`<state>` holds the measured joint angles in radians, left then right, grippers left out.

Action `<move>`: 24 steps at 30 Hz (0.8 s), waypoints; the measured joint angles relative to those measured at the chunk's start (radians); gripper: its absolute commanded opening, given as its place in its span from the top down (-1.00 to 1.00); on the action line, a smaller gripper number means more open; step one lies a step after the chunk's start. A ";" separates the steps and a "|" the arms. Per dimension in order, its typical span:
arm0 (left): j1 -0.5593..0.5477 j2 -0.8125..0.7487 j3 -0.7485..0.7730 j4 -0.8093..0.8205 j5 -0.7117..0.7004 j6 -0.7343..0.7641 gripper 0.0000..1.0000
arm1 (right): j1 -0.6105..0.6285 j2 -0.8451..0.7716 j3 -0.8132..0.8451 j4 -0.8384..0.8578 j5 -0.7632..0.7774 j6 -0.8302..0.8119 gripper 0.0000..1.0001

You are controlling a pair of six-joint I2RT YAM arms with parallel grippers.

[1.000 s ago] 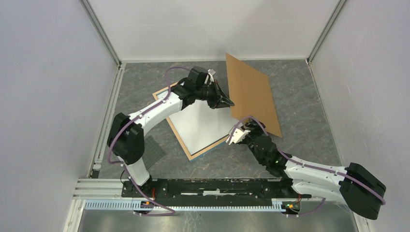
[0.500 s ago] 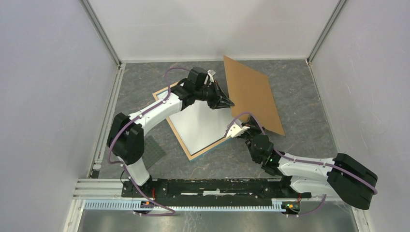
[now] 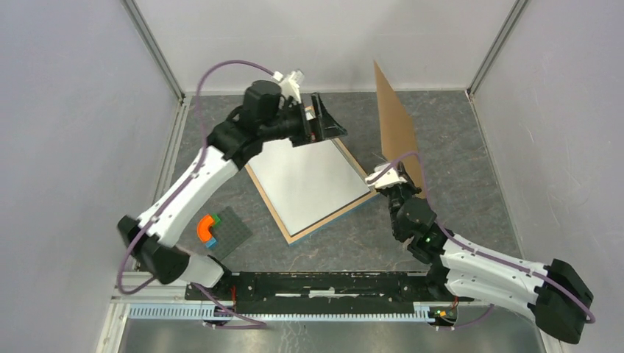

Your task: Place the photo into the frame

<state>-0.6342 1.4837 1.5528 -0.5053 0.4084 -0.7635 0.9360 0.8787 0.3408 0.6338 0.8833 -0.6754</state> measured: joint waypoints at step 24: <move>0.000 -0.422 0.014 -0.283 -0.402 0.420 -1.00 | -0.048 -0.236 0.246 -0.274 0.172 1.000 1.00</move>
<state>-0.6342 1.0618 1.5673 -0.7879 0.0067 -0.3435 0.8879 0.6426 0.5873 0.3603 1.0550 0.3244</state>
